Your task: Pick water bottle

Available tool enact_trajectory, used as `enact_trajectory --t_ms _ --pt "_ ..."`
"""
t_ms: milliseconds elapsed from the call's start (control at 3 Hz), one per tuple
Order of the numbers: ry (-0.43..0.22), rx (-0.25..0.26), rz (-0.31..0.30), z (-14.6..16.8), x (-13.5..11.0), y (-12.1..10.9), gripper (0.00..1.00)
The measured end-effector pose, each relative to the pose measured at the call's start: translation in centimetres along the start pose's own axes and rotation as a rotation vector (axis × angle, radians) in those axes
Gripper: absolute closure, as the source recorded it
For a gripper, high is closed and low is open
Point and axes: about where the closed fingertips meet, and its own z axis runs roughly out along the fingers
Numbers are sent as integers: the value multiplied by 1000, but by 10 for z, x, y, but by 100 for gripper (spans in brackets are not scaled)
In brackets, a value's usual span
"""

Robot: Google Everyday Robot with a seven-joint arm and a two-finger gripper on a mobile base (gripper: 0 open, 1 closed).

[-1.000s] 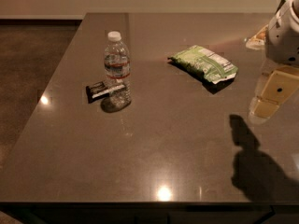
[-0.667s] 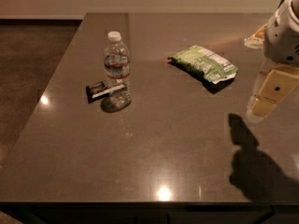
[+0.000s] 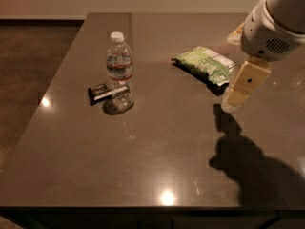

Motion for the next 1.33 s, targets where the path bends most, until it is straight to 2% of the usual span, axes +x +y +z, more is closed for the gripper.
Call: enact_trajectory --t_ms 667,1000,1333 --pt "-150 -40 -8 55 -59 -19 0" --pt "-268 -73 -29 78 -97 -18 0" --pt "-381 -114 -60 85 -135 -14 0"
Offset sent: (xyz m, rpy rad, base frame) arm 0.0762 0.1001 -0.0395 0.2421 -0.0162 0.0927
